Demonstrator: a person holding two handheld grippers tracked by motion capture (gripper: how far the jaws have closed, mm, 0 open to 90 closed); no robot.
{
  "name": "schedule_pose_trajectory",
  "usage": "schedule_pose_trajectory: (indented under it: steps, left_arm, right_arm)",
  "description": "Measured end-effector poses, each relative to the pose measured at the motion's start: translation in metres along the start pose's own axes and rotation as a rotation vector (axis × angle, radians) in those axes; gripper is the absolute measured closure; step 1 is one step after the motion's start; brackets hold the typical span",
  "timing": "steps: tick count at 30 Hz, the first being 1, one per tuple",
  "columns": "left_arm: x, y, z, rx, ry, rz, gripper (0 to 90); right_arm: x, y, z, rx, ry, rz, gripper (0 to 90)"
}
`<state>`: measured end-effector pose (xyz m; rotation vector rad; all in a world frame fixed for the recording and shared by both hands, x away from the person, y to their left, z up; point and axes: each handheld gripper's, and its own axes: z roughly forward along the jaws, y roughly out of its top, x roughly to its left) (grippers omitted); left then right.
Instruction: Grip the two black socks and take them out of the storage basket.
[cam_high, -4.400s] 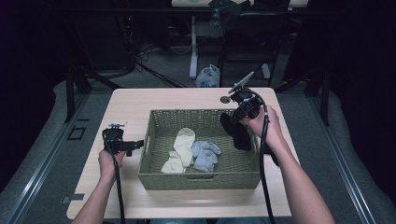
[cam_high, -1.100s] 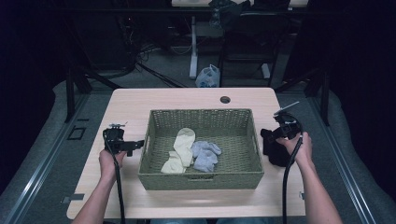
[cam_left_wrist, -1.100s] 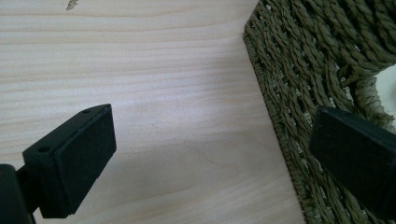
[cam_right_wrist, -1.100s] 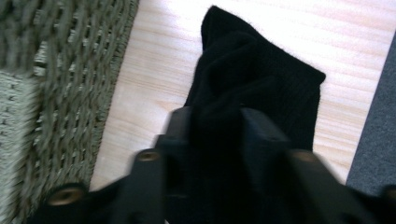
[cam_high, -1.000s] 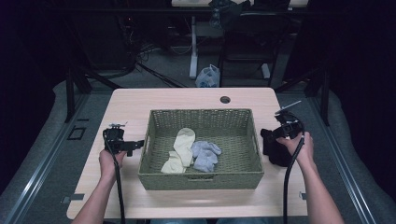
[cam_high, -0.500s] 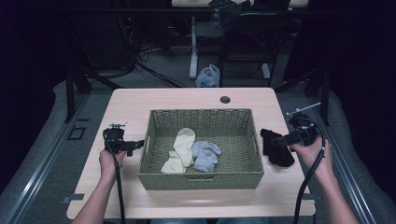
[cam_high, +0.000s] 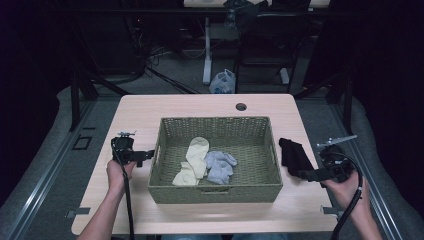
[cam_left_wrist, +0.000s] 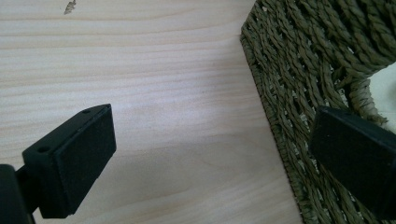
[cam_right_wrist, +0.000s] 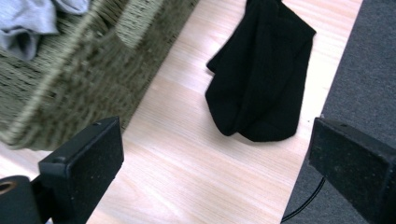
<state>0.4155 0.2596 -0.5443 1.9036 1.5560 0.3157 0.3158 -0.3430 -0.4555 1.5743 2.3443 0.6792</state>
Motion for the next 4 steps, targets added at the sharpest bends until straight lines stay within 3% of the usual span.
schedule_pose_trajectory:
  steps: [4]
  left_arm:
    - [-0.0002, 0.0004, 0.0004, 0.004, -0.002, -0.001, 0.9]
  right_arm:
    - [-0.0055, -0.0029, 0.0058, -0.001, 0.002, 0.010, 1.7]
